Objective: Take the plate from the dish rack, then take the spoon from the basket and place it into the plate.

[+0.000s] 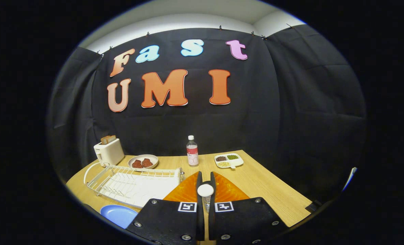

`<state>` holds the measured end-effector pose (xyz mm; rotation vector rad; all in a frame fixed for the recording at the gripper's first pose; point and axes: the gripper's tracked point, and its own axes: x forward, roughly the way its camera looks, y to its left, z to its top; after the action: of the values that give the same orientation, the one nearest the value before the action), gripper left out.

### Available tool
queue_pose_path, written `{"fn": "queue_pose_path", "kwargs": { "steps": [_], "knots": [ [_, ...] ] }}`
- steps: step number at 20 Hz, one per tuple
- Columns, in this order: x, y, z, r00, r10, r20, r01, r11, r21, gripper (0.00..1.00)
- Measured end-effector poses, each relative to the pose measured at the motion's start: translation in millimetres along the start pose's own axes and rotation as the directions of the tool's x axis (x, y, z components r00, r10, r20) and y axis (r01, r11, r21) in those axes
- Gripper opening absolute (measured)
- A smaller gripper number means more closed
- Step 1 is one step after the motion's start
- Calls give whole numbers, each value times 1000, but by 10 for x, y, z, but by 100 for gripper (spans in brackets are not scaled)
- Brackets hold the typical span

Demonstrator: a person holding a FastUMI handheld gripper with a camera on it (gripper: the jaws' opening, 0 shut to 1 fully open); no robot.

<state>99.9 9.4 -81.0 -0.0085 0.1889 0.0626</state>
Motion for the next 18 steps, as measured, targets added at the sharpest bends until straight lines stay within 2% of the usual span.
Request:
{"fn": "queue_pose_path", "kwargs": {
  "steps": [7, 18],
  "knots": [
    [-466, 807, -26, 999, 54, -3, -54, 999, -2, 5],
    [-829, 1965, -717, 977, 184, -111, -187, 982, -17, 5]
  ]
}}
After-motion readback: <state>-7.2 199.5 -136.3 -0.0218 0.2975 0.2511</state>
